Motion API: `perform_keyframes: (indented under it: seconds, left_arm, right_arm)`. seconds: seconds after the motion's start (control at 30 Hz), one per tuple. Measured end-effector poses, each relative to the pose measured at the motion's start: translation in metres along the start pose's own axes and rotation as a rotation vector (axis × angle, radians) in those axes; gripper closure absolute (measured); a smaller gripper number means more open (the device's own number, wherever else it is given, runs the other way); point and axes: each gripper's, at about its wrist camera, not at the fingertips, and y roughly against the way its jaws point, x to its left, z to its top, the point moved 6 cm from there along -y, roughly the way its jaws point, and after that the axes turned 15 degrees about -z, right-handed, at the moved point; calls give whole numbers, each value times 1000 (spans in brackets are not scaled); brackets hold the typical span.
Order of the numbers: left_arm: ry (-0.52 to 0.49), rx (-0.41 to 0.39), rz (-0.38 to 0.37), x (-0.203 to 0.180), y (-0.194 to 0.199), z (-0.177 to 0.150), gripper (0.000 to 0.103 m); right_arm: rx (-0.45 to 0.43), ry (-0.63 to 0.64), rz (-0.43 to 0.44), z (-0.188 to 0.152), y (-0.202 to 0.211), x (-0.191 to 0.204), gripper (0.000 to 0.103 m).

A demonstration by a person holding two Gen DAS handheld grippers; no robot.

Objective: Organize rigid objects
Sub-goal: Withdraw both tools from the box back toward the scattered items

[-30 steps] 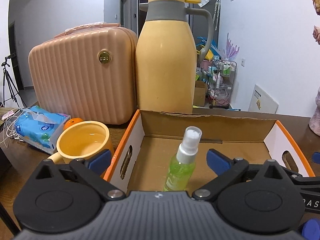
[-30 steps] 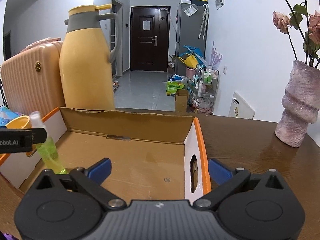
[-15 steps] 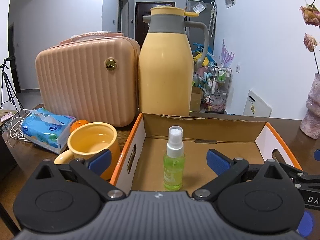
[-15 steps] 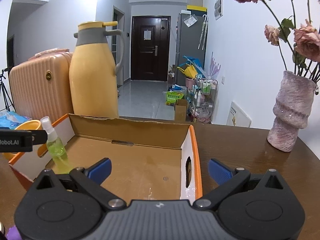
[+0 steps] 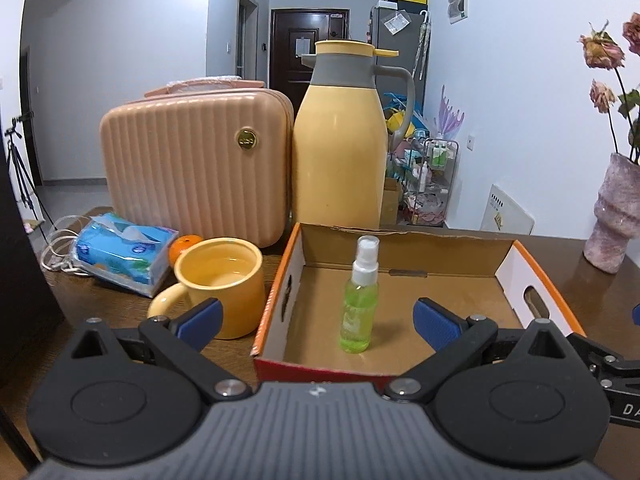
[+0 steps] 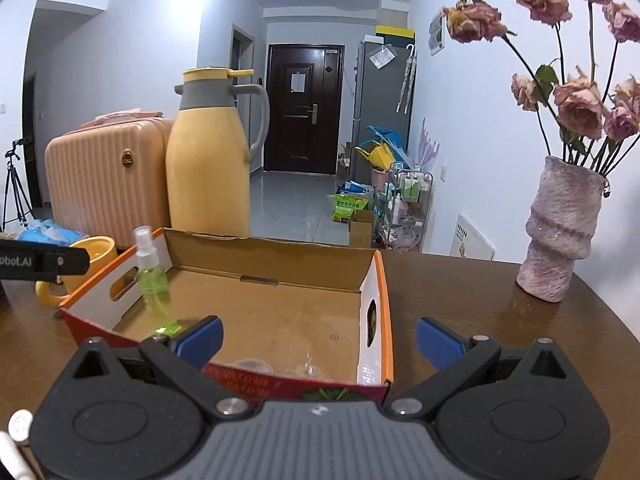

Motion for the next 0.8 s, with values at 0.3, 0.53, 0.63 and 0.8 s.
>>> perform_keyframes:
  seconds: [0.3,0.53,0.63,0.8]
  left_arm:
    - [-16,23,3,1,39,-17,0]
    - [-29,40,-1,3,69,-35,0]
    - [-33,46,-3,6,80,-43,0]
    - [-30,56,-8,10,98,-54,0]
  right_arm:
    - [11,19,5,-15,37,-1,0]
    - [23,27,13,-32,66,-2,0]
    - [29,29,16,-40,78,-2,0]
    - [36,38,19,-52,99,-1,0]
